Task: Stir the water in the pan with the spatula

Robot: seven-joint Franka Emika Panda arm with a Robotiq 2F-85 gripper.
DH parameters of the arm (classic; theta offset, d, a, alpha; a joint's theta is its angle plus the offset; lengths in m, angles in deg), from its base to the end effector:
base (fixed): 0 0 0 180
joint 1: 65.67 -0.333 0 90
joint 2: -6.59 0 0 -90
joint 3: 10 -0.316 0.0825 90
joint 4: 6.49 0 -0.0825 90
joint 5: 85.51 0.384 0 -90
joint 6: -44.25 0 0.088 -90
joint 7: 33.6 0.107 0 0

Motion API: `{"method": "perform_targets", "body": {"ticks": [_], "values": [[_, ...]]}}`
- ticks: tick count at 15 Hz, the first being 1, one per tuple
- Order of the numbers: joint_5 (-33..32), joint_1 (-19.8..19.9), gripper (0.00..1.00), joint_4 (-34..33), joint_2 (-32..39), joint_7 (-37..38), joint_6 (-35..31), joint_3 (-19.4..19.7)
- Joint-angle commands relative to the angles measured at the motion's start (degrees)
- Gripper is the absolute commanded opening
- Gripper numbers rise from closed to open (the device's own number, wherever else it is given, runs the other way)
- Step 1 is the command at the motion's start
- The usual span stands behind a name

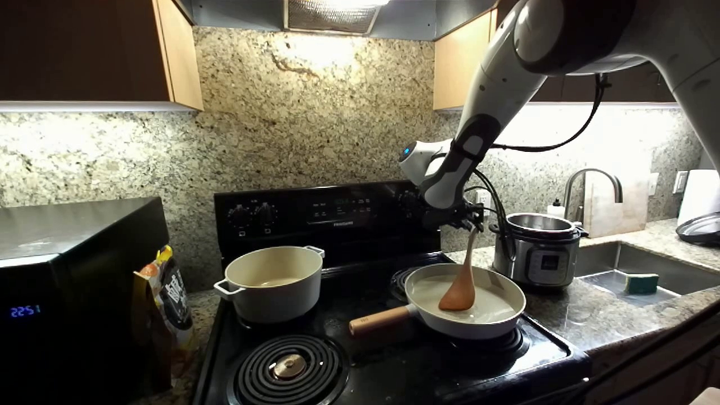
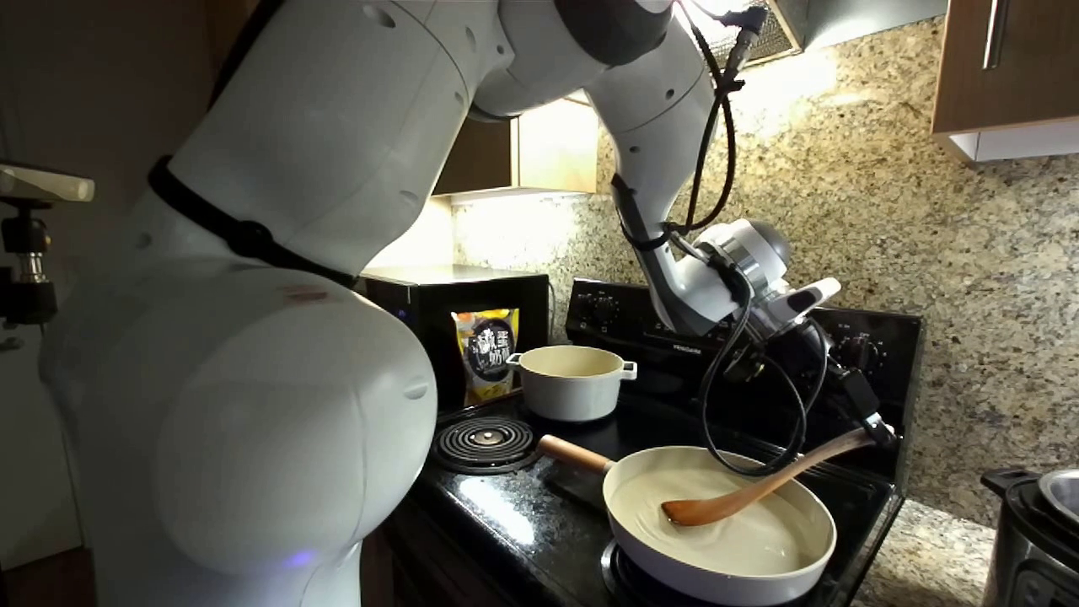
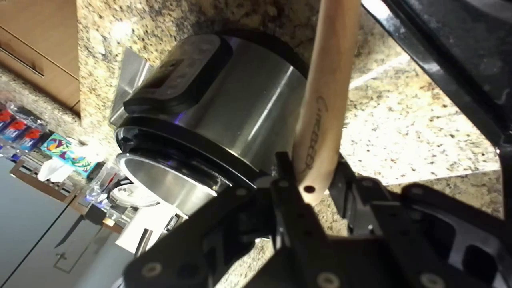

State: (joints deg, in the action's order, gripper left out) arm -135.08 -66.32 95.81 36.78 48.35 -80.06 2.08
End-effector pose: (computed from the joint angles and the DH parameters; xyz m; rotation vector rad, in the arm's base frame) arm 0.6351 -0.1472 0.2675 2.0760 -1.1909 0.4205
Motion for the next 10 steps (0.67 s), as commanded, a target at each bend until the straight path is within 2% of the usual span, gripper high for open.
{"method": "perform_targets", "body": {"ticks": [1, 10], "values": [[0.22, 1.57, 0.07, 2.93, -1.04, 0.65, -1.10, -0.21], [2.68, 5.34, 0.07, 7.07, -1.54, 1.17, -3.62, 1.16]]}}
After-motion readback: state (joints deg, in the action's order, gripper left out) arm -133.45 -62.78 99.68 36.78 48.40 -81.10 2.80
